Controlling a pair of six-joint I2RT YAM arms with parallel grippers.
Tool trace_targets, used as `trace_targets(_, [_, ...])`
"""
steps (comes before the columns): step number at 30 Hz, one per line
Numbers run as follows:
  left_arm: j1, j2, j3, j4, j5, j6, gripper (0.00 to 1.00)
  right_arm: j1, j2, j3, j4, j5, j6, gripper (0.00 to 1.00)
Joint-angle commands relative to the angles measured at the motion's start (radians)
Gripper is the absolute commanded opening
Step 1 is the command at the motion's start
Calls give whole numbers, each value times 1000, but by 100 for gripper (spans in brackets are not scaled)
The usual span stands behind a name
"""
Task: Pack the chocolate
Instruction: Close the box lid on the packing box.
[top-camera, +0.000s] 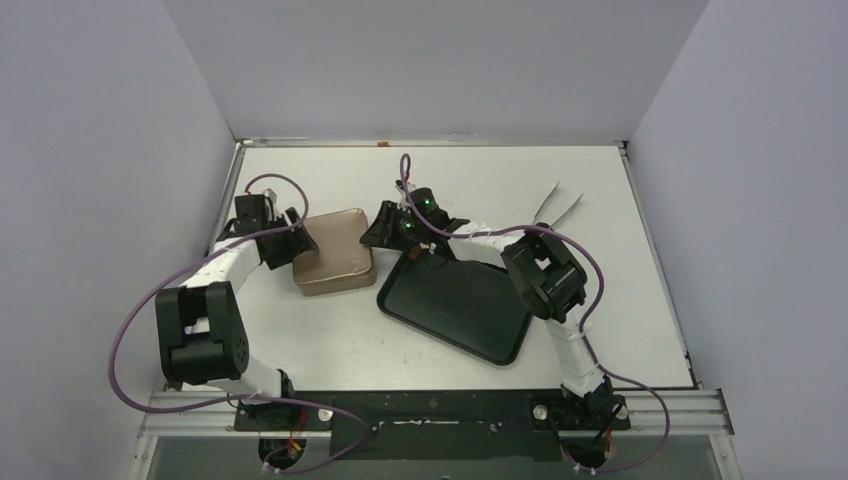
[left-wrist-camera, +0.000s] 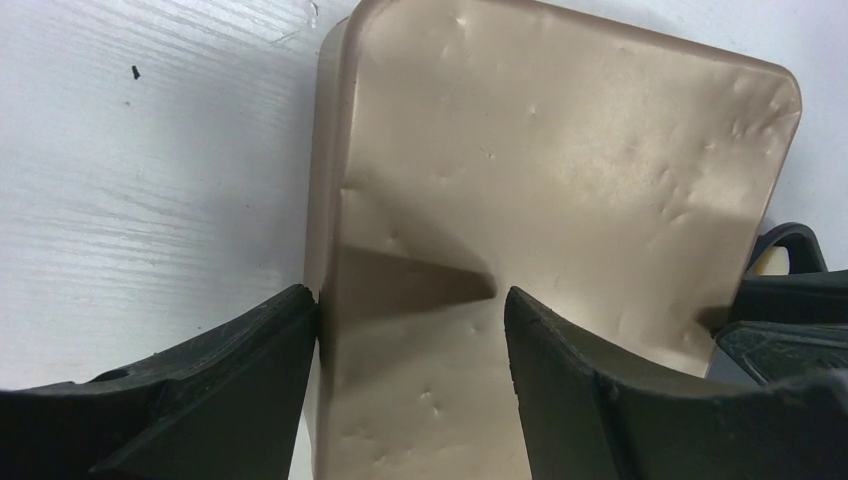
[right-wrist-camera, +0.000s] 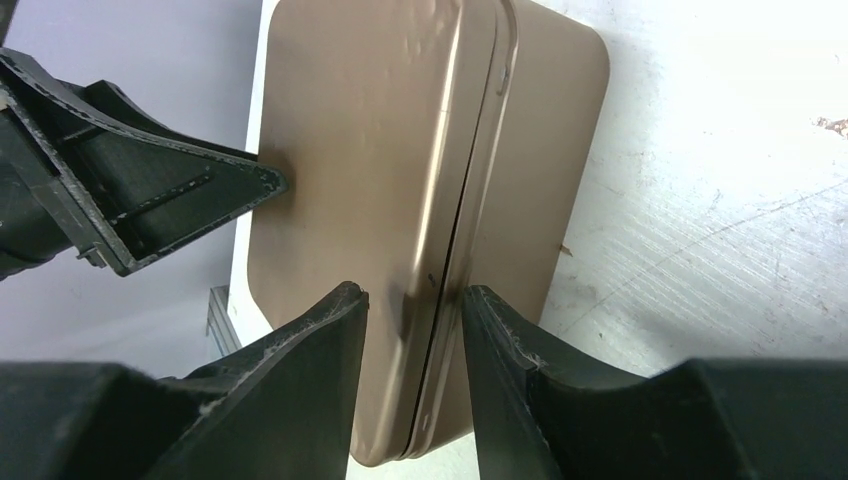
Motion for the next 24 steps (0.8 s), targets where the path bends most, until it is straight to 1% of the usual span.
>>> trace_targets(1, [6, 22, 31, 33, 61, 11, 66, 11, 8, 86, -4, 4, -40, 41])
trace_targets(4, [7, 29, 42, 40, 67, 11, 65, 5, 26, 114, -28, 5, -51, 40])
trace_targets(9, [9, 32, 54, 46, 80, 7, 55, 2, 45, 140, -36, -14, -59, 33])
trace_targets(12, [9, 14, 58, 45, 80, 2, 51, 4, 44, 144, -34, -26, -62, 32])
trace_targets(17, [6, -33, 82, 24, 68, -7, 51, 10, 13, 136, -31, -27, -68, 32])
trace_targets(24, [3, -51, 92, -10, 45, 0, 55, 17, -29, 139, -40, -13, -72, 31])
